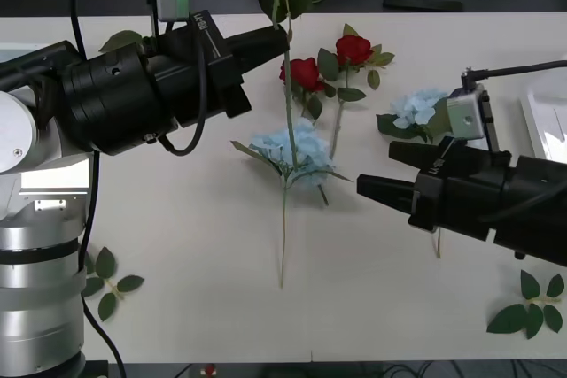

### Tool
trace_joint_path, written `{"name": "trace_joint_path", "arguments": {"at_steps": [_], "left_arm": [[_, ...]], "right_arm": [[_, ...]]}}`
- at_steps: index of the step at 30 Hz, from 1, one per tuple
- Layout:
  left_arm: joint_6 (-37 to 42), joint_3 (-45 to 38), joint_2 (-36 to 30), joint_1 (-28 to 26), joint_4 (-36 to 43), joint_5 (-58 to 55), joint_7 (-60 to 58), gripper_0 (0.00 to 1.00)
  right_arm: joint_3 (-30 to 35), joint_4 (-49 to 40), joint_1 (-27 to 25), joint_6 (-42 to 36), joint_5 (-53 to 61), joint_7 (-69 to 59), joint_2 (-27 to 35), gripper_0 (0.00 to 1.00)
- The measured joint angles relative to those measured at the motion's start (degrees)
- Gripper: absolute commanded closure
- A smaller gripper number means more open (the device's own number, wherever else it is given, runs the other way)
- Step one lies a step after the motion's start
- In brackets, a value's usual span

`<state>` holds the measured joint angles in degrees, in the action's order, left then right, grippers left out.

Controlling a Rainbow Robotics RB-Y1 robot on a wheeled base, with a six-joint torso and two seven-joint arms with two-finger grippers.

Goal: Place the red flowers into the right box and the blue flowers into the left box. If a person shows an open palm, hand one flower to the person first, then continue sorting.

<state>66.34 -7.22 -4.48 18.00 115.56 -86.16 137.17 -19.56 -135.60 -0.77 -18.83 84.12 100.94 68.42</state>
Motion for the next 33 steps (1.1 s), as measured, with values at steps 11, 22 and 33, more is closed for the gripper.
{"name": "trace_joint_path", "arguments": {"at_steps": [11, 22, 33], "left_arm": [[0.0, 1.2, 0.6, 0.0, 0.0, 0.0, -0.1, 1.00], [0.0, 2.1, 0.6, 0.0, 0.0, 0.0, -2.0, 1.00], [-1.2, 2.2, 0.6, 0.0, 0.0, 0.0, -2.0, 1.00]], "right_arm": [[-10.8, 8.1, 11.1, 3.6, -2.5, 0.0, -8.7, 0.09], [-19.8, 14.9, 21.2, 11.7, -0.8, 0.0, -14.0, 0.00], [-22.0, 15.9, 22.3, 13.9, -0.8, 0.0, -16.5, 0.00]]}}
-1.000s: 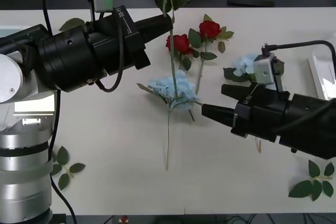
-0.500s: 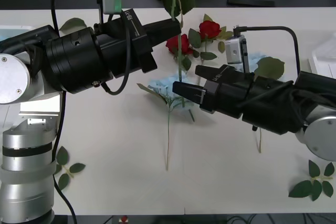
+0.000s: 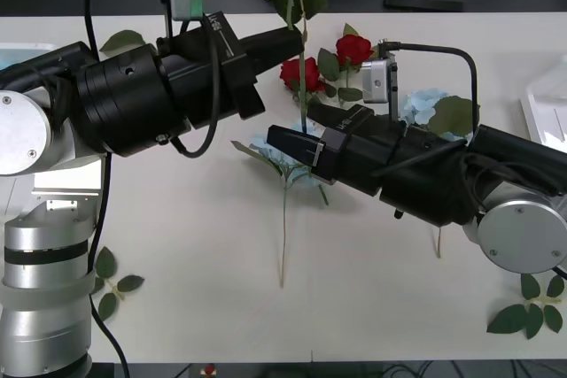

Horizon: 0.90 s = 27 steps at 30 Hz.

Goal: Place the red flowers into the right box and the blue flowers into the left box. If a person shows an open palm, hand one flower to the person first, then continue sorting.

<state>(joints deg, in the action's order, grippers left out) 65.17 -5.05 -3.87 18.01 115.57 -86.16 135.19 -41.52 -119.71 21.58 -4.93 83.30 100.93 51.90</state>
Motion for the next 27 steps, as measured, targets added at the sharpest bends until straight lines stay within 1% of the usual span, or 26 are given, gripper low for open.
{"name": "trace_joint_path", "arguments": {"at_steps": [4, 5, 6, 7, 8, 9, 14, 27], "left_arm": [[0.0, 0.1, 0.0, 0.0, 0.0, 0.0, 0.0, 1.00], [0.0, 0.2, 0.0, 0.0, 0.0, 0.0, 0.0, 1.00], [0.0, 0.3, 0.0, 0.0, 0.0, 0.0, 0.0, 1.00], [0.0, 0.5, 0.0, 0.0, 0.0, 0.0, 0.0, 1.00], [-0.1, 0.8, 0.0, 0.0, 0.0, 0.0, 0.0, 1.00], [-0.1, 1.1, 0.0, 0.0, 0.0, 0.0, 0.0, 1.00], [-0.8, 2.4, 0.0, 0.0, 0.0, 0.0, 0.0, 1.00], [-0.8, 2.5, 0.0, 0.0, 0.0, 0.0, 0.0, 1.00]], "right_arm": [[0.0, 0.0, 0.0, 0.0, 0.6, 0.0, 0.0, 0.00], [0.0, 0.0, 0.0, 0.0, 1.0, 0.0, 0.0, 0.06], [0.0, 0.0, 0.0, 0.0, 1.3, 0.0, 0.0, 0.34], [0.0, 0.0, 0.0, 0.0, 1.4, 0.0, 0.0, 0.71], [0.0, 0.0, 0.0, 0.0, 1.5, 0.0, 0.0, 0.97], [0.0, 0.0, 0.0, 0.0, 1.5, 0.0, 0.0, 1.00], [0.0, 0.0, 0.0, 0.0, 1.5, 0.0, 0.0, 1.00], [0.0, 0.0, 0.0, 0.0, 1.5, 0.0, 0.0, 1.00]]}}
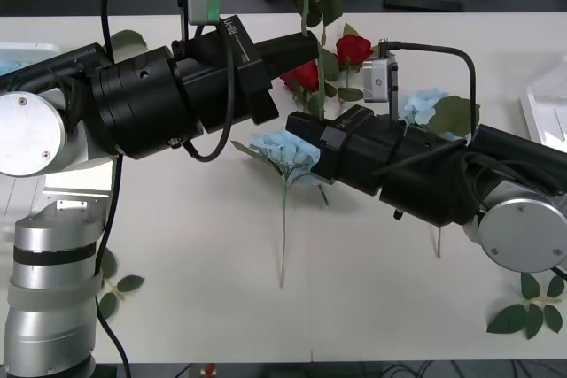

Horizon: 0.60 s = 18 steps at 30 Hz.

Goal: Place the red flowers into the right box and the blue flowers into the left box. If a person shows an open palm, hand one flower to the person first, then continue sorting.

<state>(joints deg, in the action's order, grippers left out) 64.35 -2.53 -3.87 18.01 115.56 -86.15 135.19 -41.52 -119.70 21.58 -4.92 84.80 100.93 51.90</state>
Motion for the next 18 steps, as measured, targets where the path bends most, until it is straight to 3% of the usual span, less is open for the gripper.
{"name": "trace_joint_path", "arguments": {"at_steps": [3, 4, 6, 8, 18], "left_arm": [[0.0, 0.0, 0.0, 0.0, 0.0, 0.0, 0.0, 0.99], [0.0, 0.0, 0.0, 0.0, 0.0, 0.0, 0.0, 0.51], [-0.1, 0.0, 0.0, 0.0, 0.0, 0.0, 0.0, 0.18], [-0.6, 0.0, 0.0, 0.0, 0.0, 0.0, 0.0, 0.00], [-0.9, 0.0, 0.0, 0.0, 0.0, -0.2, 0.0, 0.00]], "right_arm": [[0.0, 0.0, 0.0, 0.0, 0.0, 0.0, 0.0, 1.00], [0.0, 0.0, 0.0, 0.0, 0.0, 0.0, 0.0, 1.00], [0.0, 0.0, 0.0, 0.0, 0.0, 0.0, 0.0, 1.00], [0.0, 0.0, 0.0, 0.0, 0.0, 0.0, 0.0, 1.00], [0.0, 0.2, 0.0, 0.0, 0.2, 0.0, 0.0, 1.00]]}}
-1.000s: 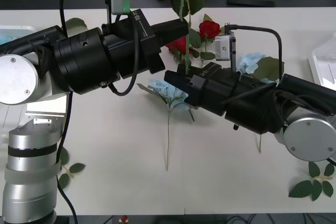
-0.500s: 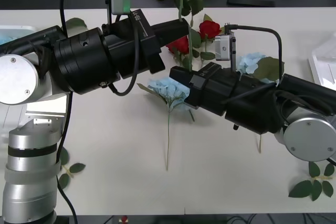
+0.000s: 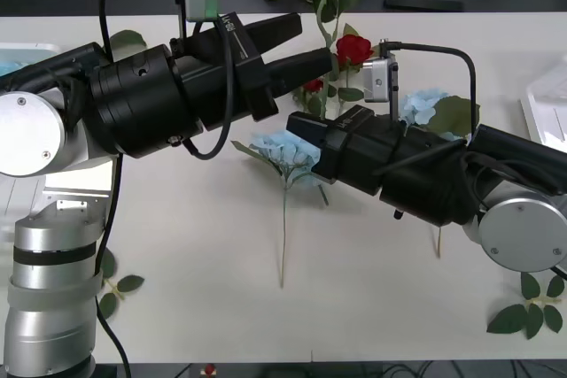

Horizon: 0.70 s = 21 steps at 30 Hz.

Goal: Place the red flowers into the right box and the blue flowers into the left box. If a person shows an open palm, hand one flower to the person first, then continue sorting.

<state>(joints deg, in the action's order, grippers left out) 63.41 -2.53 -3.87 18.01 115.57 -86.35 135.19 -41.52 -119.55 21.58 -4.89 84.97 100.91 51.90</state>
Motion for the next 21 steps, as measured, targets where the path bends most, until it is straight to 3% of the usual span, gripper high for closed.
{"name": "trace_joint_path", "arguments": {"at_steps": [9, 16, 21], "left_arm": [[4.9, -3.5, 0.0, 0.0, 0.0, 1.2, -2.0, 0.00], [12.3, -8.5, 0.0, 0.0, 0.0, 10.8, -3.2, 0.00], [18.0, -10.9, 0.0, 0.2, 0.0, 20.2, -5.6, 0.00]], "right_arm": [[1.9, 0.0, 0.0, -2.2, 4.7, 0.0, 4.8, 1.00], [19.6, 2.2, 0.0, -29.4, 19.3, -0.2, 15.4, 1.00], [32.5, 10.5, 0.0, -49.3, 24.7, -0.9, 17.9, 1.00]]}}
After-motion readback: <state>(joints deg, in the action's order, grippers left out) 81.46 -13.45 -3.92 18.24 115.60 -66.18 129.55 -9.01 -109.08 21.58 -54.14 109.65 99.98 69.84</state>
